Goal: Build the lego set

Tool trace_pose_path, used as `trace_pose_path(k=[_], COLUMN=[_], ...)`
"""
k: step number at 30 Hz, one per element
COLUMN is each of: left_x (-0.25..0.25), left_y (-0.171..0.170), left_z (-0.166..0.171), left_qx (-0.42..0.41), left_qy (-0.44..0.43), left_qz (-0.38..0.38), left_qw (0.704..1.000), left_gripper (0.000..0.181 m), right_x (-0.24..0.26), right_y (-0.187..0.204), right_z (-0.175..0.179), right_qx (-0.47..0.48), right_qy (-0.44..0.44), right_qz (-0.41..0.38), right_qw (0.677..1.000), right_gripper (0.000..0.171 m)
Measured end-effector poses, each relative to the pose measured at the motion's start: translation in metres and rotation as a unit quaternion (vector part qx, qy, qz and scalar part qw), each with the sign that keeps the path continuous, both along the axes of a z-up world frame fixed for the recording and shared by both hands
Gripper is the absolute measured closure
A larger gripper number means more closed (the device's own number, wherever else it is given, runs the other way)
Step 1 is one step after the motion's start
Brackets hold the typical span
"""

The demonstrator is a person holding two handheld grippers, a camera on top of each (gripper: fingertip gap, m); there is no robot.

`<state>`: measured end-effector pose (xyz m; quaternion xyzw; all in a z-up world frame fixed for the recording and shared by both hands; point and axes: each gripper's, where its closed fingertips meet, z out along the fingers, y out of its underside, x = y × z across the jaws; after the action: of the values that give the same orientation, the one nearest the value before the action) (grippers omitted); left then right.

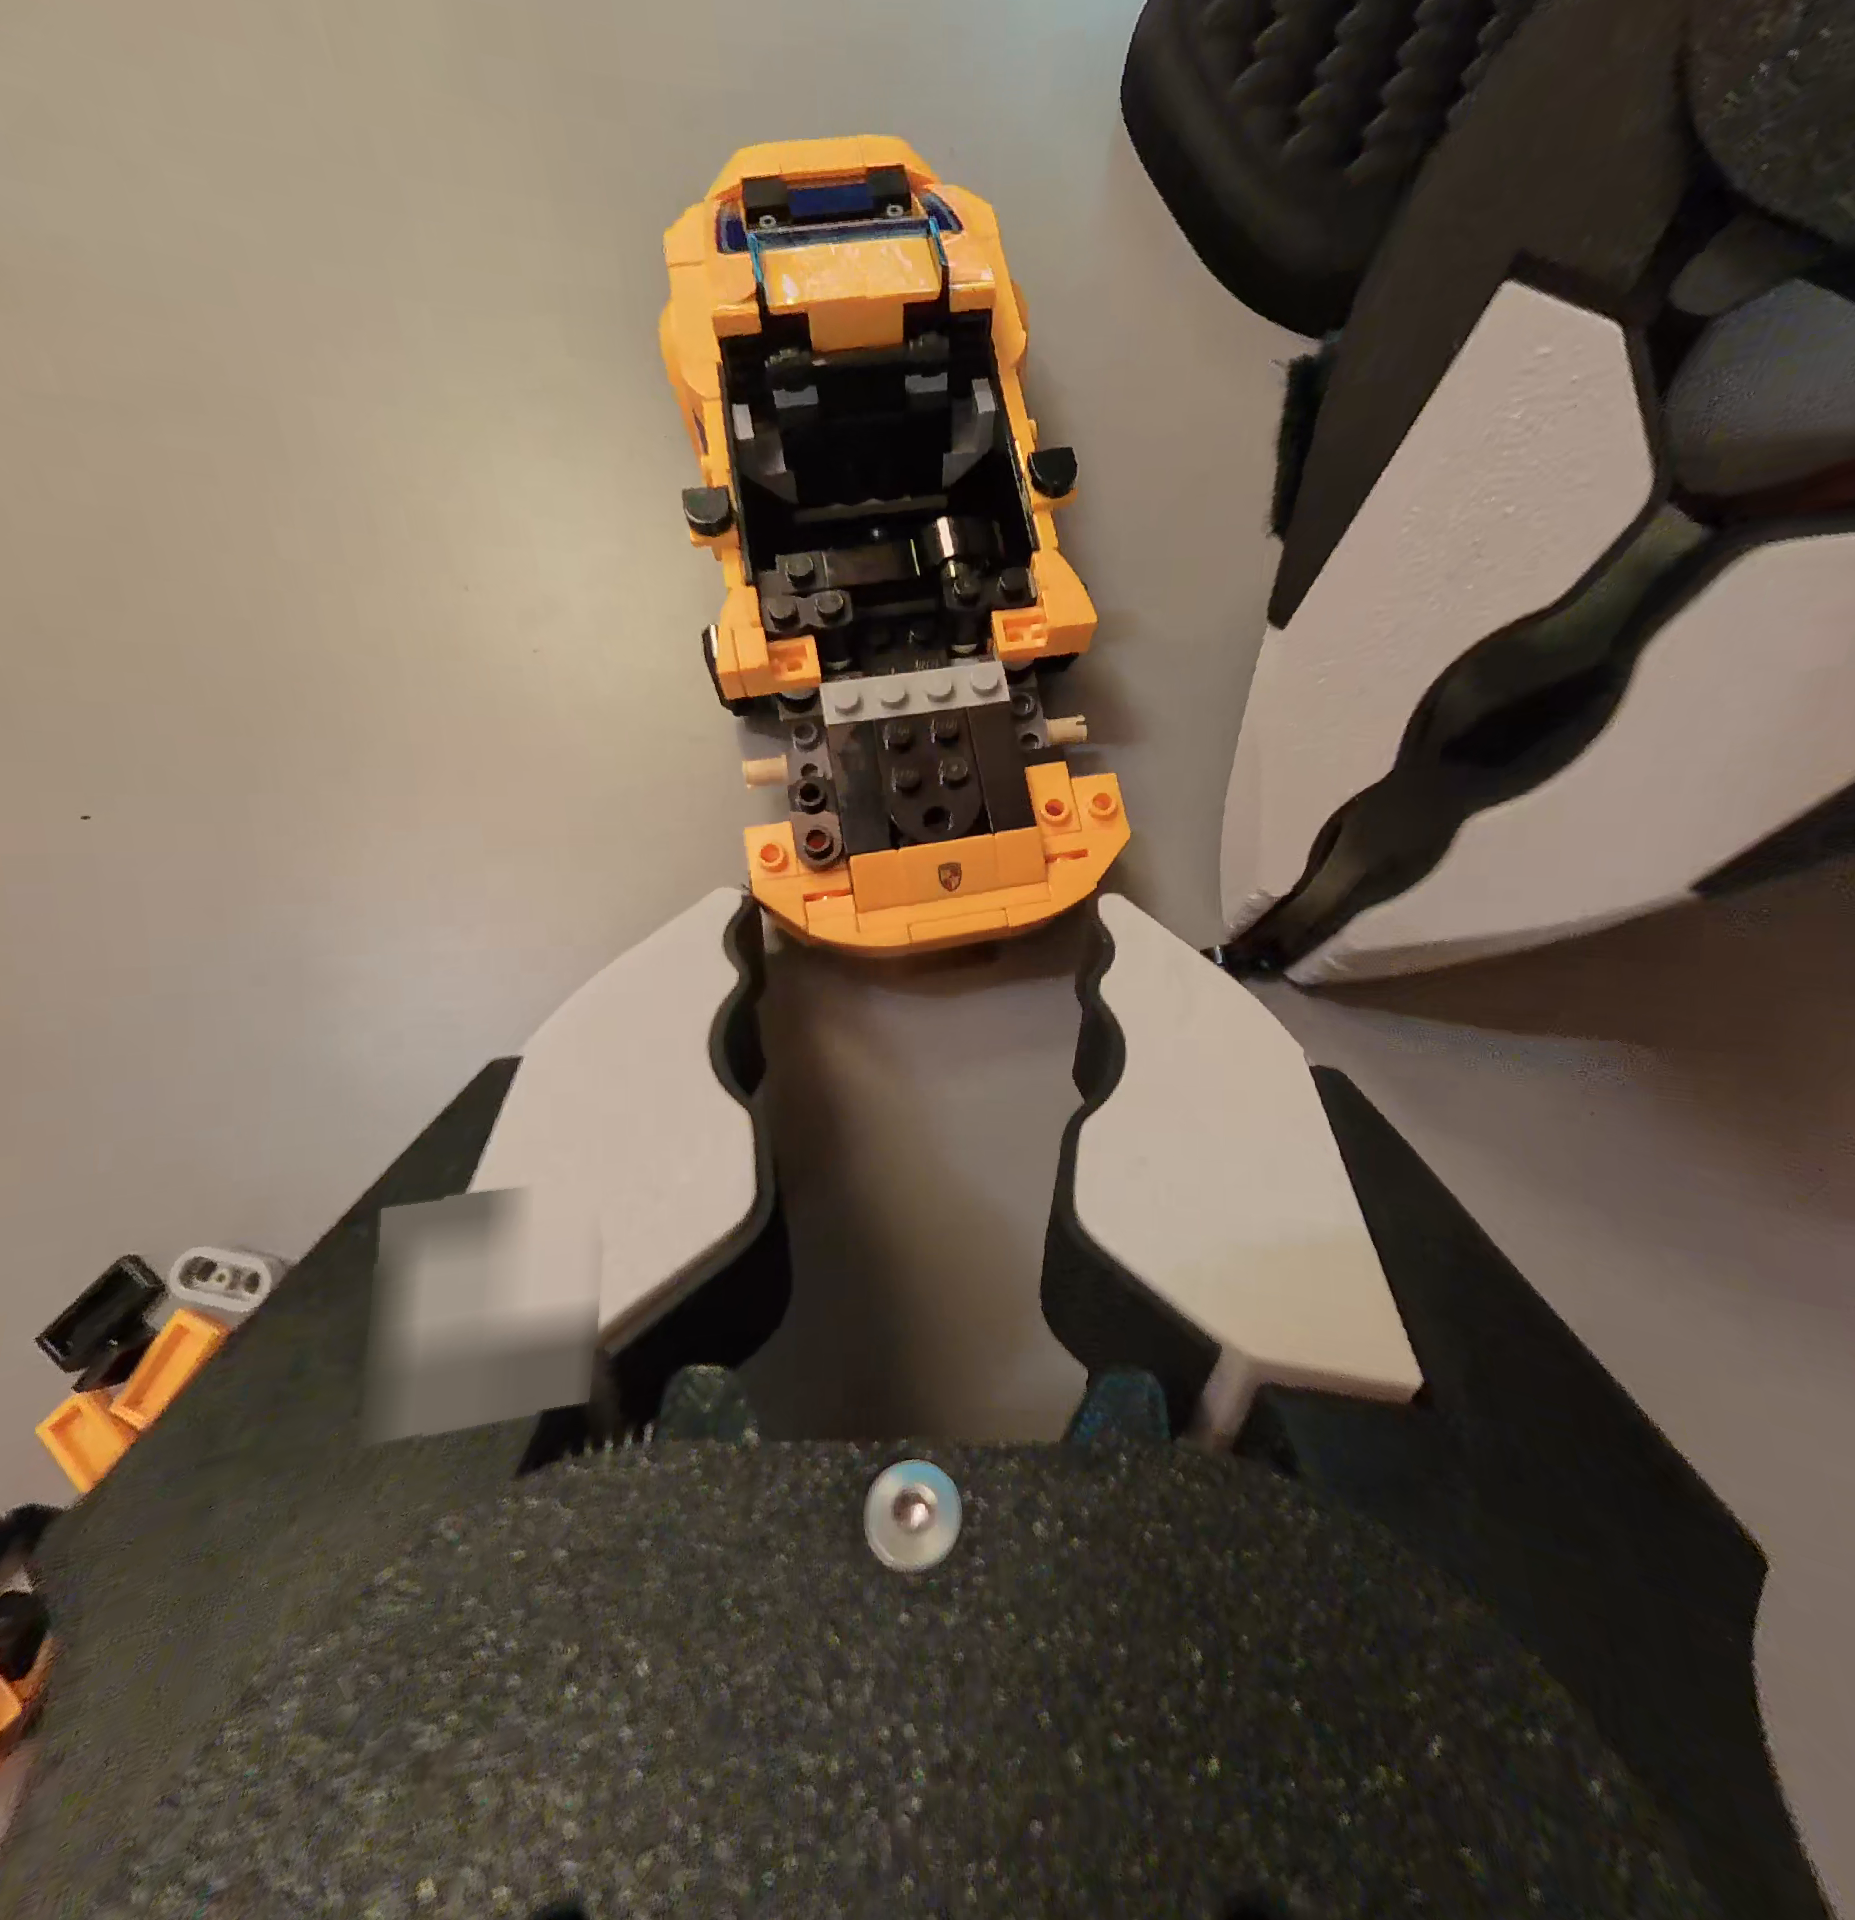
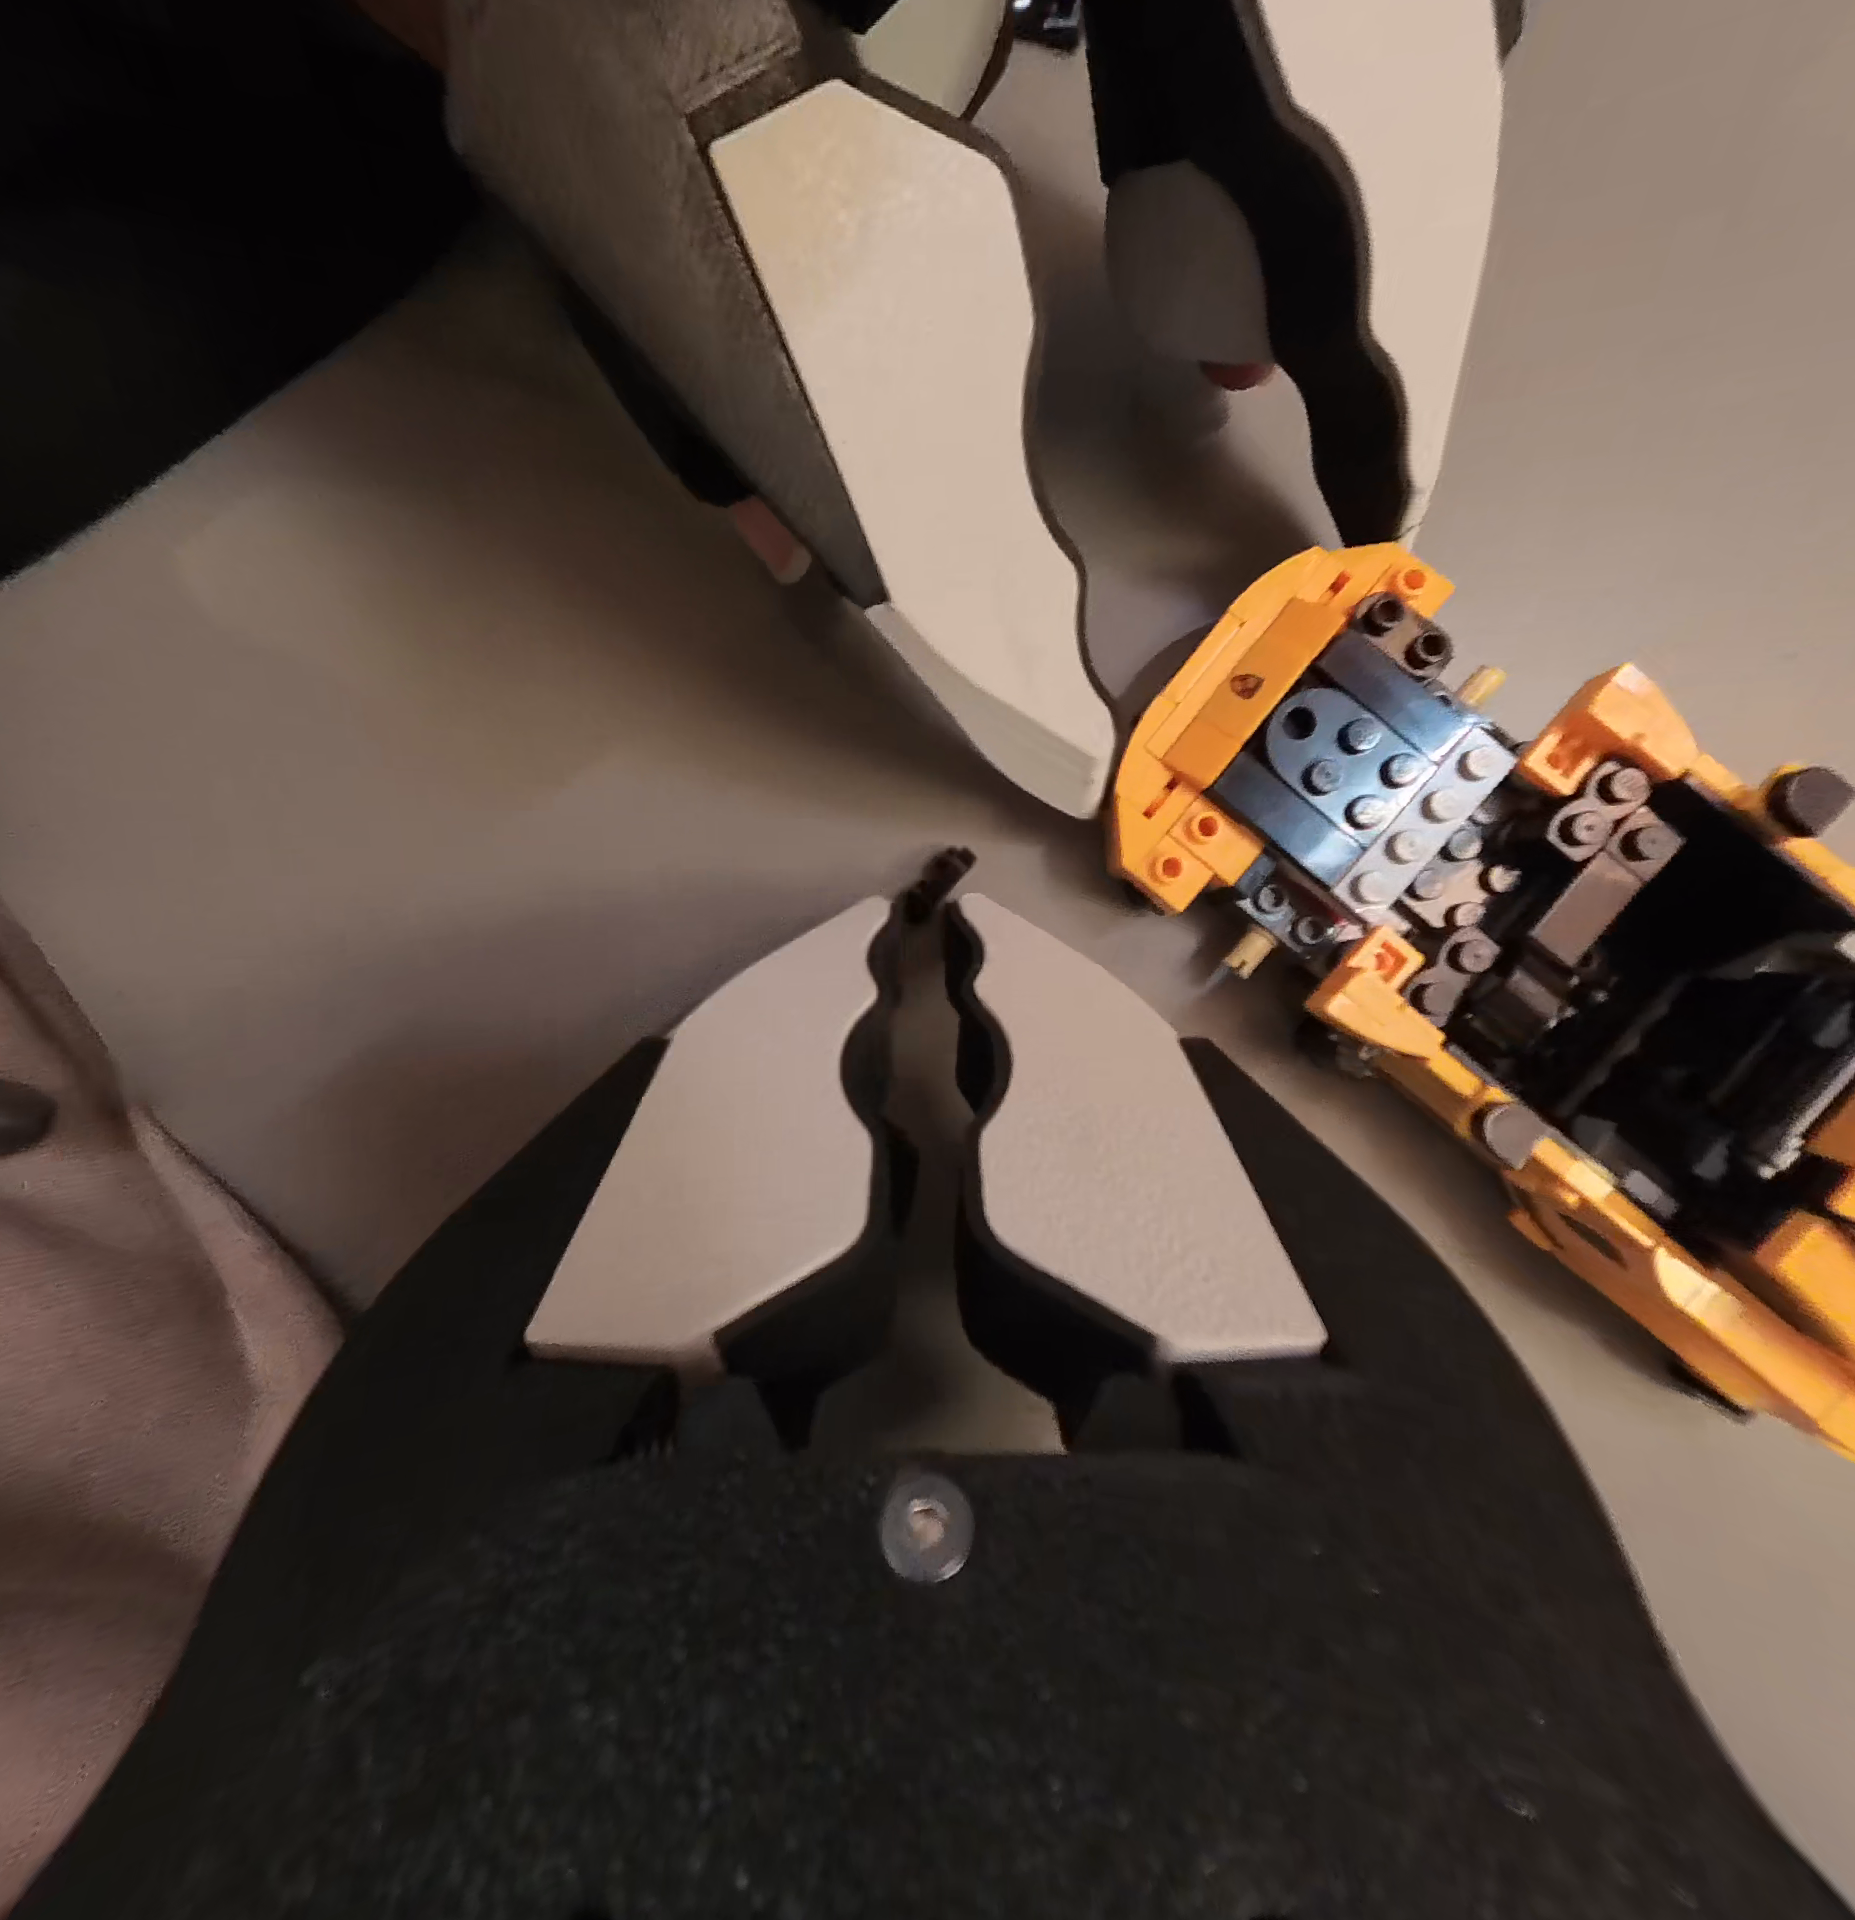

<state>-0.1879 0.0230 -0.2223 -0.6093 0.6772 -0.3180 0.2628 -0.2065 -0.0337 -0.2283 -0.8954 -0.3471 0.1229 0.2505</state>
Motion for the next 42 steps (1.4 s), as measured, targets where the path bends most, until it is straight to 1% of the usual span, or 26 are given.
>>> trace_pose_path(k=[1, 3, 5, 8, 10, 11, 12, 13, 15, 18, 21, 26, 29, 32, 34, 37, 39, 40, 42], left_x=[0.0, -0.002, -0.003, -0.006, -0.007, -0.008, -0.009, -0.01, -0.01, -0.01, -0.009, -0.009, -0.009, -0.009, -0.008, -0.007, -0.005, -0.004, -0.002], left_y=[0.0, -0.001, 0.0, 0.001, 0.0, -0.001, -0.001, -0.001, -0.002, -0.001, -0.001, -0.001, -0.002, -0.002, -0.003, -0.003, -0.004, -0.004, -0.003], left_z=[0.0, 0.001, 0.002, 0.005, 0.007, 0.006, 0.005, 0.004, 0.002, 0.001, 0.001, -0.001, -0.001, -0.002, -0.003, -0.003, -0.002, -0.002, -0.003], left_qx=[0.0, -0.001, -0.004, -0.005, -0.005, -0.006, -0.008, -0.009, -0.01, -0.009, -0.011, -0.01, -0.008, -0.002, 0.001, 0.003, 0.001, 0.0, -0.004], left_qy=[-0.001, -0.003, -0.006, -0.012, -0.016, -0.017, -0.015, -0.013, -0.009, -0.008, -0.008, -0.005, -0.004, -0.003, -0.002, -0.001, -0.004, -0.004, 0.0], left_qz=[-0.001, -0.001, 0.0, -0.001, -0.005, -0.006, -0.007, -0.008, -0.009, -0.008, -0.007, -0.007, -0.009, -0.008, -0.008, -0.005, 0.0, 0.003, 0.009], left_qw=[1.0, 1.0, 1.0, 1.0, 1.0, 1.0, 1.0, 1.0, 1.0, 1.0, 1.0, 1.0, 1.0, 1.0, 1.0, 1.0, 1.0, 1.0, 1.0], left_gripper=[0.124, 0.124, 0.124, 0.124, 0.124, 0.124, 0.124, 0.124, 0.124, 0.124, 0.125, 0.126, 0.126, 0.125, 0.125, 0.123, 0.122, 0.121, 0.119], right_x=[0.001, 0.001, -0.001, 0.001, 0.011, 0.017, 0.024, 0.028, 0.03, 0.038, 0.042, 0.037, 0.033, 0.031, 0.029, 0.029, 0.027, 0.025, 0.026], right_y=[0.0, -0.001, -0.008, -0.035, -0.051, -0.059, -0.058, -0.051, -0.04, -0.024, -0.014, -0.029, -0.028, -0.026, -0.025, -0.024, -0.015, -0.007, 0.012], right_z=[0.0, 0.003, 0.009, 0.017, 0.016, 0.013, 0.008, 0.003, 0.003, 0.007, 0.015, 0.016, 0.008, 0.001, -0.001, -0.001, 0.008, 0.016, 0.033], right_qx=[-0.001, -0.014, -0.037, -0.118, -0.163, -0.186, -0.187, -0.171, -0.155, -0.105, -0.038, 0.006, 0.005, -0.026, -0.034, -0.038, -0.014, 0.004, 0.043], right_qy=[0.004, 0.025, 0.056, 0.102, 0.097, 0.081, 0.055, 0.032, 0.024, 0.007, 0.002, -0.021, -0.046, -0.05, -0.05, -0.059, -0.052, -0.044, -0.056], right_qz=[0.012, 0.037, 0.079, 0.152, 0.184, 0.201, 0.206, 0.196, 0.183, 0.172, 0.164, 0.187, 0.184, 0.179, 0.182, 0.194, 0.207, 0.214, 0.23], right_qw=[1.0, 0.999, 0.995, 0.976, 0.964, 0.958, 0.959, 0.965, 0.97, 0.979, 0.986, 0.982, 0.982, 0.982, 0.981, 0.978, 0.977, 0.976, 0.971], right_gripper=[0.168, 0.168, 0.168, 0.169, 0.168, 0.168, 0.168, 0.166, 0.156, 0.15, 0.152, 0.157, 0.156, 0.158, 0.163, 0.164, 0.164, 0.164, 0.164])
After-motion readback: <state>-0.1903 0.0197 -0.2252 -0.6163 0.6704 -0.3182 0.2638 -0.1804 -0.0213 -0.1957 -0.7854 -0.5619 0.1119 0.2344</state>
